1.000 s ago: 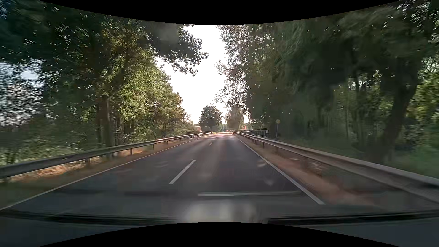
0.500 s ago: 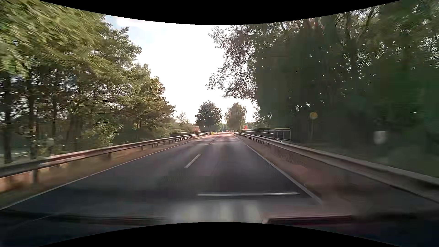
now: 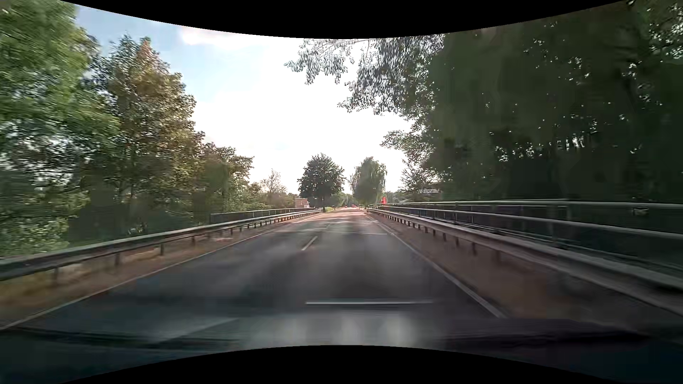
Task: Follow the waypoints while adhering to traffic rules and regulations
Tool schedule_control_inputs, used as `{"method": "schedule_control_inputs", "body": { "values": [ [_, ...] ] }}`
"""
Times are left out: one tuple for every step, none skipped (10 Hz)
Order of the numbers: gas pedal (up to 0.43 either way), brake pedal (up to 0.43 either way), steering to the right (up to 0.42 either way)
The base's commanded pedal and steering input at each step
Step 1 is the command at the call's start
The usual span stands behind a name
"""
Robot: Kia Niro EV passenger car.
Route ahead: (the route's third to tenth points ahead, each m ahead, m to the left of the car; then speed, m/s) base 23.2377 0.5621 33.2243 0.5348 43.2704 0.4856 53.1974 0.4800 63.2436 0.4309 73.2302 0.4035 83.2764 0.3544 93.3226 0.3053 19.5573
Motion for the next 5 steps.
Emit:
{"method": "schedule_control_inputs", "body": {
  "values": [
    [0.0,0.0,-0.002],
    [0.0,0.0,-0.002],
    [0.0,0.0,-0.002],
    [0.0,0.0,-0.002],
    [0.0,0.0,-0.002]
  ]
}}
